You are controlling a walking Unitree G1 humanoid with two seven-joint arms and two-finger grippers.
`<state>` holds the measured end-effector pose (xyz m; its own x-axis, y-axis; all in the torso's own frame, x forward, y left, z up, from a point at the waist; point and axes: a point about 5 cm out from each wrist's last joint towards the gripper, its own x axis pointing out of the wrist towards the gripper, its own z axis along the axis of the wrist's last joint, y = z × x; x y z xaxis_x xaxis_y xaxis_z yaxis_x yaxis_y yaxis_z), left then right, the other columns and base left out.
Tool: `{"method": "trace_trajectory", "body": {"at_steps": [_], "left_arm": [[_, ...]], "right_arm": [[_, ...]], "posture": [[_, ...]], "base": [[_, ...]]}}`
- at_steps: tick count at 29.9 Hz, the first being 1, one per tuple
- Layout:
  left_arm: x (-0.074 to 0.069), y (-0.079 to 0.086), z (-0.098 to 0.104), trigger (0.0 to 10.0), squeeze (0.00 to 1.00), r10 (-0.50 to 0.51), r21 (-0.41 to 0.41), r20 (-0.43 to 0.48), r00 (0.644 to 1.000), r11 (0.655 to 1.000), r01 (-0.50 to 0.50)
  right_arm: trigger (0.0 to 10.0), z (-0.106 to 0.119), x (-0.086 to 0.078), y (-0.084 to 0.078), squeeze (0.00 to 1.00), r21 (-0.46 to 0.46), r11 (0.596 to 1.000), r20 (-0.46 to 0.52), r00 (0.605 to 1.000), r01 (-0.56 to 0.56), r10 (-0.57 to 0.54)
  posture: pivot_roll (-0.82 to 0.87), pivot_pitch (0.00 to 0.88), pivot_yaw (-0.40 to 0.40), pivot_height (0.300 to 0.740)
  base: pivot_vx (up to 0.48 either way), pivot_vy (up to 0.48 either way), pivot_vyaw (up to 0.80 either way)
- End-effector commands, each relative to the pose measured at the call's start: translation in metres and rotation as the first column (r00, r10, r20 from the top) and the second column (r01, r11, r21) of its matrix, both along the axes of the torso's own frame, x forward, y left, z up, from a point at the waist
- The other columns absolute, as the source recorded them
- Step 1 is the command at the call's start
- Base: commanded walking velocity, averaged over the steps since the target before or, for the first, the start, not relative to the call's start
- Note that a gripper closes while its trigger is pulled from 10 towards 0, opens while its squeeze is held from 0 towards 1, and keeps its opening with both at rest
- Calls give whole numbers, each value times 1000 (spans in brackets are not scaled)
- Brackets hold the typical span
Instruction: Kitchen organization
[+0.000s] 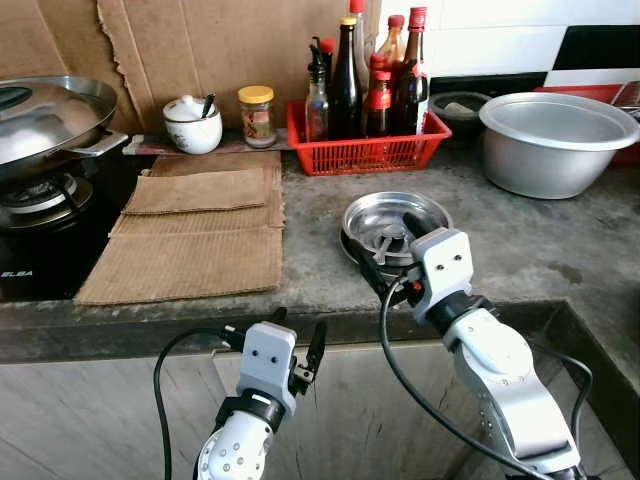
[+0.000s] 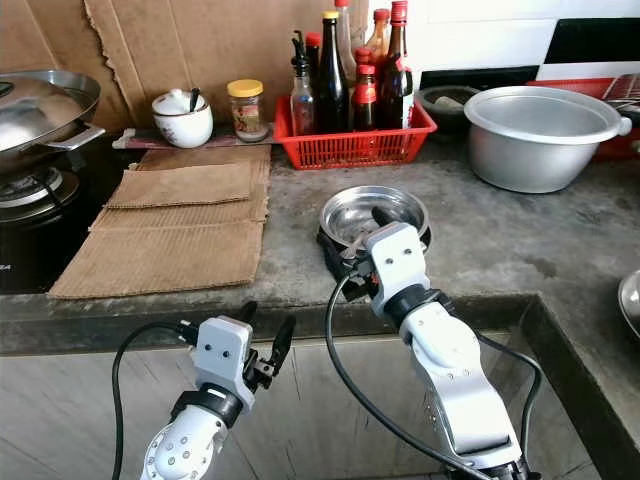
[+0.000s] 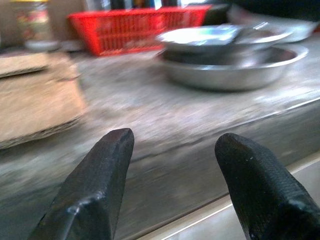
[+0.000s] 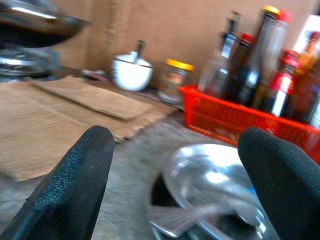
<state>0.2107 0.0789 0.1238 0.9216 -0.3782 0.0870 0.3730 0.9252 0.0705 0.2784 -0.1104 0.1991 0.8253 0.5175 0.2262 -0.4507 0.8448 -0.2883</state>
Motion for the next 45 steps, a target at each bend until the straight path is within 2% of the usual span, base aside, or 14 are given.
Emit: {"method": "trace_trajectory", "body": {"at_steps": [1, 10, 12, 22, 28, 31, 32, 34, 35, 36, 45], "left_arm": [[-3, -3, 4, 10000, 0, -25, -13, 24, 999, 1000, 25], [-4, -6, 5, 10000, 0, -66, -22, 42, 997, 998, 67], [-4, -6, 5, 10000, 0, -67, -22, 44, 997, 997, 68], [-5, -6, 5, 10000, 0, -65, -20, 50, 997, 998, 66], [-5, -6, 6, 10000, 0, -66, -21, 69, 995, 998, 67], [-5, -6, 7, 10000, 0, -64, -22, 73, 995, 998, 65], [-6, -6, 7, 10000, 0, -63, -23, 77, 995, 998, 65], [-6, -6, 8, 10000, 0, -63, -24, 80, 995, 998, 65], [-6, -6, 9, 10000, 0, -62, -26, 91, 994, 998, 64], [-6, -6, 9, 10000, 0, -62, -26, 95, 993, 998, 65], [-6, -7, 9, 10000, 0, -66, -26, 105, 992, 997, 69]], "right_arm": [[10000, 3, 0, 4, 0, -38, 999, 34, 999, -40, 41], [10000, -5, 10, -3, 0, -217, 976, 85, 996, 31, -12], [10000, -8, 11, -3, 0, -279, 959, 108, 994, 40, -10], [10000, -13, 16, -6, 0, -317, 944, 132, 990, 88, -48], [10000, -19, 19, -9, 0, -349, 931, 105, 992, 103, -70], [9843, -18, 19, -9, 0, -338, 935, 116, 991, 109, -73], [6745, -18, 19, -10, 0, -337, 935, 118, 990, 113, -77], [6745, -18, 20, -10, 0, -337, 934, 119, 990, 117, -81], [1059, -16, 21, -12, 0, -333, 934, 130, 987, 128, -89], [0, -16, 21, -12, 0, -329, 935, 133, 987, 131, -91], [0, -14, 23, -14, 0, -330, 932, 149, 983, 147, -103]], "posture": [[16, 47, -1, 740], [16, 47, -3, 740], [14, 48, -3, 740], [16, 49, -8, 740], [14, 50, -10, 740], [15, 49, -10, 740], [16, 48, -11, 740], [16, 48, -11, 740], [13, 46, -10, 740], [13, 45, -10, 740], [11, 35, -10, 740]], "base": [[0, 0, 0], [0, 0, 0], [0, 0, 0], [0, 0, 0], [0, 0, 0], [0, 0, 0], [0, 0, 0], [0, 0, 0], [0, 0, 0], [0, 0, 0], [0, 0, 0]]}}
